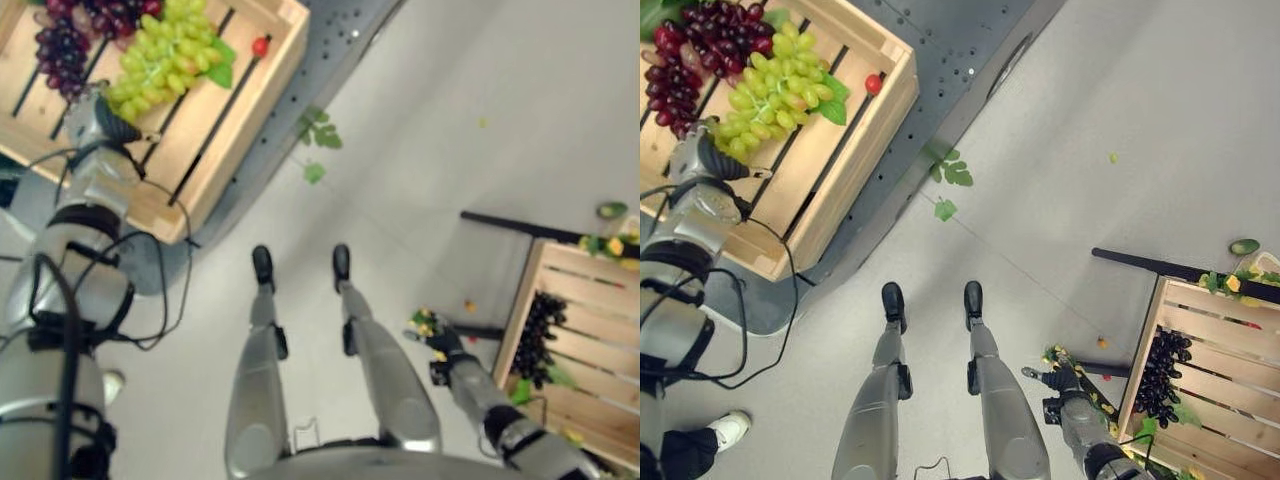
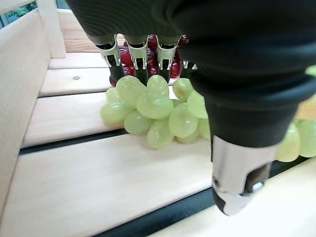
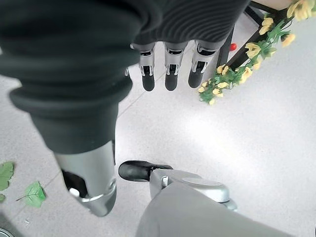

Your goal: Pick up the fruits from the basket on one side to the basket on the other side

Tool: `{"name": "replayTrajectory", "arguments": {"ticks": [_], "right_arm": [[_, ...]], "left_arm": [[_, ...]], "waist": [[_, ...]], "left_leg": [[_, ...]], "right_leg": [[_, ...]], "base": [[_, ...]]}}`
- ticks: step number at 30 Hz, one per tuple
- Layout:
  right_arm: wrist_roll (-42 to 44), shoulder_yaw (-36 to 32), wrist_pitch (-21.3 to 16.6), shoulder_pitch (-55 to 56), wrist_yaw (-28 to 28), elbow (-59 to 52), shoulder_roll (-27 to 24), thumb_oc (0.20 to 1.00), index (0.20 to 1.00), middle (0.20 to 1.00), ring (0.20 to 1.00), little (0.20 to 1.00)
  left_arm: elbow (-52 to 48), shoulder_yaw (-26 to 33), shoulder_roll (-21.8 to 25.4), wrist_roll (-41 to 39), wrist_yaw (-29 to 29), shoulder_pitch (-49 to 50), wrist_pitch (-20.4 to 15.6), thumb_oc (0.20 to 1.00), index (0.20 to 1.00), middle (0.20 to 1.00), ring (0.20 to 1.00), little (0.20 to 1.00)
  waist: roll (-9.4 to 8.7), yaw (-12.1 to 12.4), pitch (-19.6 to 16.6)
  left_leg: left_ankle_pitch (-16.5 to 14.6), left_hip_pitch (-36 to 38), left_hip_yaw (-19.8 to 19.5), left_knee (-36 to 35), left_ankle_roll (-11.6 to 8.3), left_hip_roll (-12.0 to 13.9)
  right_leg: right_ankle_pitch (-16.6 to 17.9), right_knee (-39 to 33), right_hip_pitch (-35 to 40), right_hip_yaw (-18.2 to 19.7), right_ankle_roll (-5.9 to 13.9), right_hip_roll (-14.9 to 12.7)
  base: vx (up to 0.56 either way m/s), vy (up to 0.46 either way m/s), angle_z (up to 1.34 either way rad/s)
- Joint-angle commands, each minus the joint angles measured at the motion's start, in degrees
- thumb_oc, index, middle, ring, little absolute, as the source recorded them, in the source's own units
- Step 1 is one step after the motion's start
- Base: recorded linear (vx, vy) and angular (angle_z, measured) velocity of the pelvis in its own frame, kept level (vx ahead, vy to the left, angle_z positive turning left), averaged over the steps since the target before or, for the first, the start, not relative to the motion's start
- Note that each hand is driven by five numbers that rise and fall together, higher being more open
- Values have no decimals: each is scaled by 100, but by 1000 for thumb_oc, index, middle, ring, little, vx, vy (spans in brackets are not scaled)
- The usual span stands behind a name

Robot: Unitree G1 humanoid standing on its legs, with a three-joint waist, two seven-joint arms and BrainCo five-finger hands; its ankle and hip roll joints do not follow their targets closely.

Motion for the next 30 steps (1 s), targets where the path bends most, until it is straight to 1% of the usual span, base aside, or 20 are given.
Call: {"name": "replayTrajectory", "arguments": {"ticks": [1, 5, 9, 15, 16, 17, 18, 25, 30], "right_arm": [[162, -20, -129, 426, -89, -219, -170, 1000, 1000, 1000, 1000, 1000], [179, -13, -159, 449, -104, -305, -198, 1000, 1000, 1000, 1000, 1000], [215, 1, -204, 529, -91, -414, -220, 1000, 1000, 1000, 1000, 1000], [269, -31, -235, 590, -83, -434, -245, 1000, 1000, 1000, 1000, 1000], [275, -35, -237, 595, -81, -438, -244, 1000, 1000, 1000, 1000, 1000], [275, -35, -237, 595, -81, -438, -244, 1000, 1000, 1000, 1000, 1000], [274, -25, -241, 602, -68, -450, -240, 1000, 1000, 1000, 1000, 1000], [235, -32, -254, 583, -83, -452, -208, 1000, 1000, 1000, 1000, 1000], [215, 9, -267, 559, -83, -484, -214, 1000, 1000, 1000, 1000, 1000]], "left_arm": [[122, -154, 202, 266, -6, -537, 21, 1000, 1000, 1000, 1000, 1000], [146, -212, 163, 294, -2, -582, 37, 1000, 1000, 1000, 1000, 1000], [230, -373, 212, 486, -22, -670, 89, 1000, 1000, 1000, 1000, 1000], [288, -326, 261, 502, -68, -603, 89, 1000, 1000, 1000, 1000, 1000], [300, -324, 299, 494, -69, -604, 92, 834, 834, 834, 834, 834], [300, -324, 299, 494, -69, -604, 92, 699, 699, 699, 699, 699], [291, -314, 342, 512, -63, -566, 100, 200, 200, 200, 200, 200], [195, -28, 310, 370, -12, -265, 50, 200, 200, 200, 200, 200], [138, 33, 256, 304, 48, -246, 50, 200, 200, 200, 200, 200]], "waist": [[-174, -58, 79], [-180, -76, 79], [-224, -113, 79], [-231, -122, 79], [-234, -122, 79], [-235, -123, 79], [-237, -122, 79], [-248, -97, 79], [-269, -91, 79]], "left_leg": [[-263, 63, -171, 34, 208, -333], [-252, -4, -174, 31, 213, -340], [-241, -117, -166, 18, 215, -322], [-241, -192, -188, 19, 219, -328], [-244, -198, -192, 19, 222, -331], [-244, -198, -192, 20, 222, -331], [-248, -202, -192, 17, 221, -331], [-256, -204, -240, 13, 222, -341], [-254, -172, -270, 1, 213, -328]], "right_leg": [[417, 83, -368, 179, 663, -164], [435, 81, -444, 192, 659, -146], [454, 76, -564, 214, 669, -131], [448, 71, -635, 216, 665, -124], [450, 71, -640, 214, 663, -116], [449, 71, -640, 214, 663, -117], [452, 70, -655, 218, 663, -115], [437, 72, -651, 211, 652, -110], [435, 69, -621, 202, 654, -109]], "base": [[0, 0, 0], [0, 0, 0], [4, 0, -2], [13, -4, -3], [8, 1, -3], [8, 3, -3], [0, 0, 0], [0, 0, 0], [0, 0, 0]]}}
